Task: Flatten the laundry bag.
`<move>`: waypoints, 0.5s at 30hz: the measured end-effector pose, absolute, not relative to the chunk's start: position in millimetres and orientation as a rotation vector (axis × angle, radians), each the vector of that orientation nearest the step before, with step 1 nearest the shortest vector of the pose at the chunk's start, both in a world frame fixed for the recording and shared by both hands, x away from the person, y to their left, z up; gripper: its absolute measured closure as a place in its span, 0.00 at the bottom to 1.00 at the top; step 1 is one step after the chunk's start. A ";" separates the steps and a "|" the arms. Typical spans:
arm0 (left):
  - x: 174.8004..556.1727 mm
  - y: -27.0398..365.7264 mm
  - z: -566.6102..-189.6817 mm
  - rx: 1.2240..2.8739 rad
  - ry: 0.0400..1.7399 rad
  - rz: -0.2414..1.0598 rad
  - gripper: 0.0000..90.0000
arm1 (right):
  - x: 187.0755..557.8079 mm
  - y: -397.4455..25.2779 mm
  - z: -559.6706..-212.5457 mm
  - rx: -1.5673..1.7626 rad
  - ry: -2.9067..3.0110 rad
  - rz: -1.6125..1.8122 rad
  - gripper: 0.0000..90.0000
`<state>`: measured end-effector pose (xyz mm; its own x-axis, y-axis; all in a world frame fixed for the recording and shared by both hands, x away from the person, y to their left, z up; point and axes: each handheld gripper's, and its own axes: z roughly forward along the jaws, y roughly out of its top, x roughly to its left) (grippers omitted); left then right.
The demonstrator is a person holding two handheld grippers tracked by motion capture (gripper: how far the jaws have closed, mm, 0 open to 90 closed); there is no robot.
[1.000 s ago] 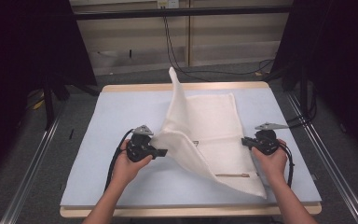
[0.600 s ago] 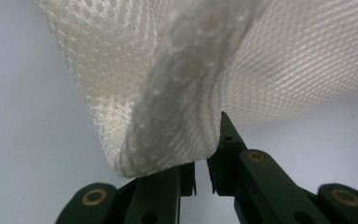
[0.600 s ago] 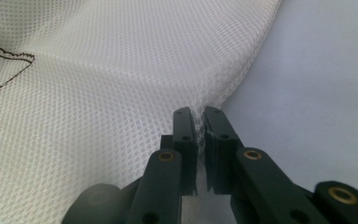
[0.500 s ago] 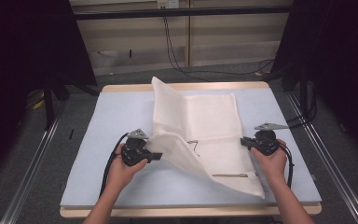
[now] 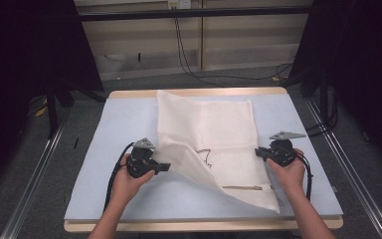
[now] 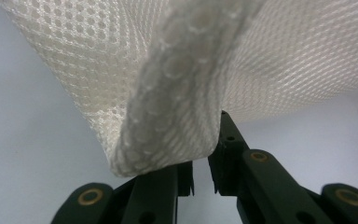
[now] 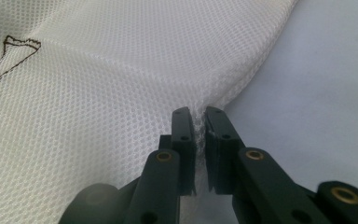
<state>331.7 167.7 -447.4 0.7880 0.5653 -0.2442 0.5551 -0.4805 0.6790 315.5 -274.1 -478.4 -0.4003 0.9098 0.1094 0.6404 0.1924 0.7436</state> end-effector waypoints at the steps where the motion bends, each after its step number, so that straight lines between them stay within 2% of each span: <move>1: 331.5 168.5 -447.2 2.187 0.833 0.020 0.89 | 315.4 -273.6 -478.3 1.458 2.116 1.044 0.92; 9: 333.0 175.9 -449.6 2.192 0.845 0.014 0.85 | 316.0 -273.2 -478.4 1.451 2.121 1.052 0.92; 15: 334.9 185.1 -451.6 2.199 0.862 0.029 0.74 | 316.4 -271.5 -478.6 1.443 2.132 1.047 0.92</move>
<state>334.9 185.1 -451.6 0.7721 0.5898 -0.2367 0.5724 -0.4837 0.6621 316.4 -271.5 -478.6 -0.4134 0.9044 0.1061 0.6369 0.2039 0.7435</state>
